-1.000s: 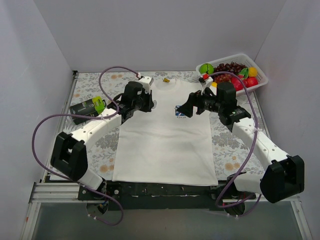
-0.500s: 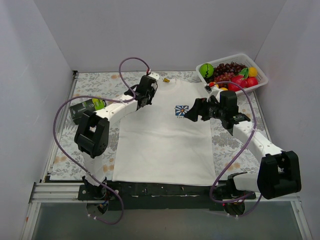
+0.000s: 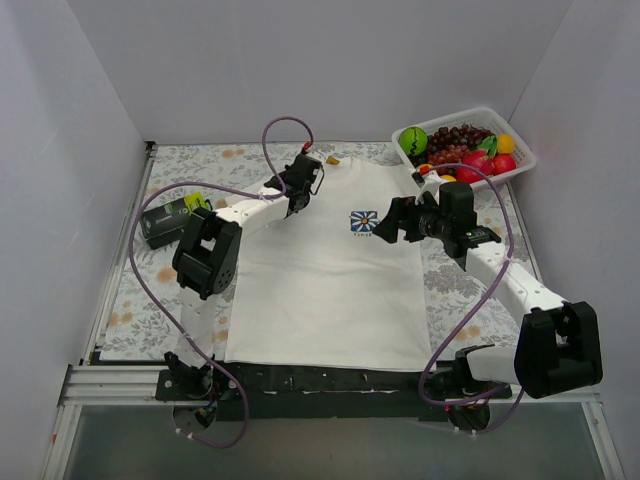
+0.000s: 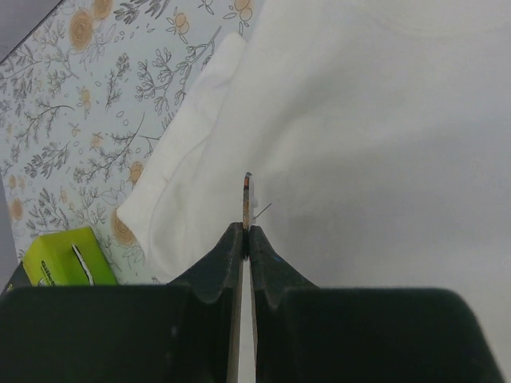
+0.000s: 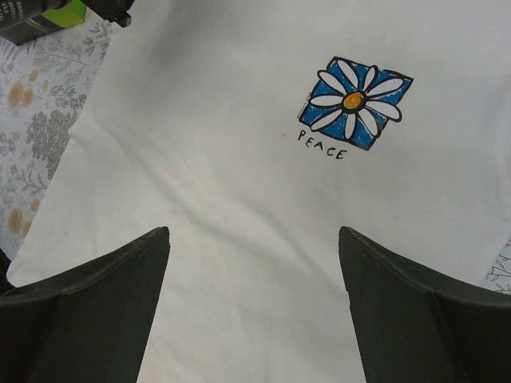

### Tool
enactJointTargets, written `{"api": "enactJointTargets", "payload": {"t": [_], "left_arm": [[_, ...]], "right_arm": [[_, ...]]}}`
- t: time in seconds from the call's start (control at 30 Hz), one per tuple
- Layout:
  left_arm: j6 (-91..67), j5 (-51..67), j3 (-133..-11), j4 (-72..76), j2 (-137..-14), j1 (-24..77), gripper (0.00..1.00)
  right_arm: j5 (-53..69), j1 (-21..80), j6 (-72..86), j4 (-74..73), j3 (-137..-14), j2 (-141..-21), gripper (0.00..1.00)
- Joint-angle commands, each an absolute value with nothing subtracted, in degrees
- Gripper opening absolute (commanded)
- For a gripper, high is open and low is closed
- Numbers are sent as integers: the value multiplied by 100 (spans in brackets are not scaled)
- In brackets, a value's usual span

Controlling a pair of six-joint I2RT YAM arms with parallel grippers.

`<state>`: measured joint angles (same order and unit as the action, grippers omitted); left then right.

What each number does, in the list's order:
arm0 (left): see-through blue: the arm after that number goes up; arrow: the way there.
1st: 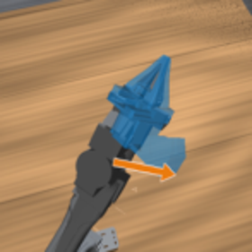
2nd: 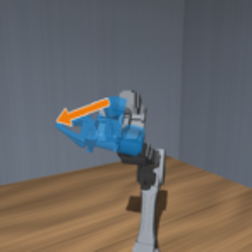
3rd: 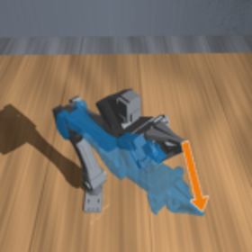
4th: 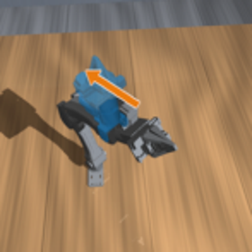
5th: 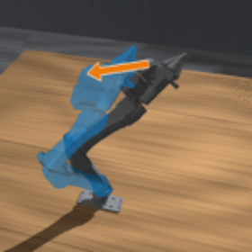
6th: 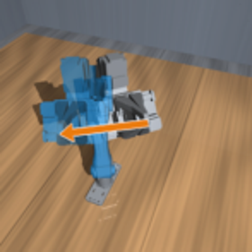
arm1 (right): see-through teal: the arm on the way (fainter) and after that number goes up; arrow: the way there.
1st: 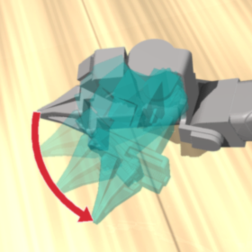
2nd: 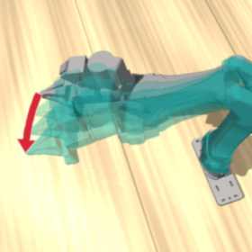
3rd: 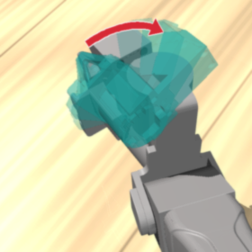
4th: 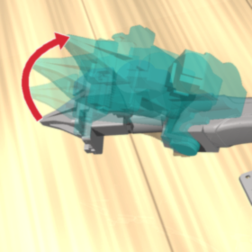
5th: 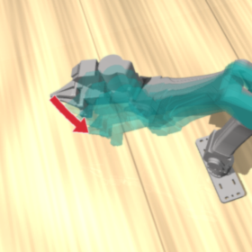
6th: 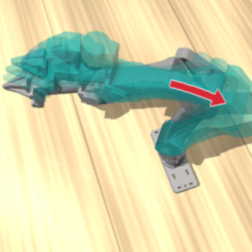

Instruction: Pin the brooch onto the clothing

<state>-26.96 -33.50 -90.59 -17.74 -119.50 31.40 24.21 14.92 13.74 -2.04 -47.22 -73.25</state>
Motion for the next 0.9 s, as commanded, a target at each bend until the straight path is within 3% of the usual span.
{"api": "enactJointTargets", "payload": {"t": [0.0, 0.87], "left_arm": [[-2356, -3770, -9255, -1626, -12014, 3173, 0], [-2100, -4764, -9281, -1239, -13175, 3805, 0]], "right_arm": [[2364, 1450, 1310, -132, -4764, -7348, 93], [2435, 1424, 1310, -149, -4650, -7365, 92]]}}
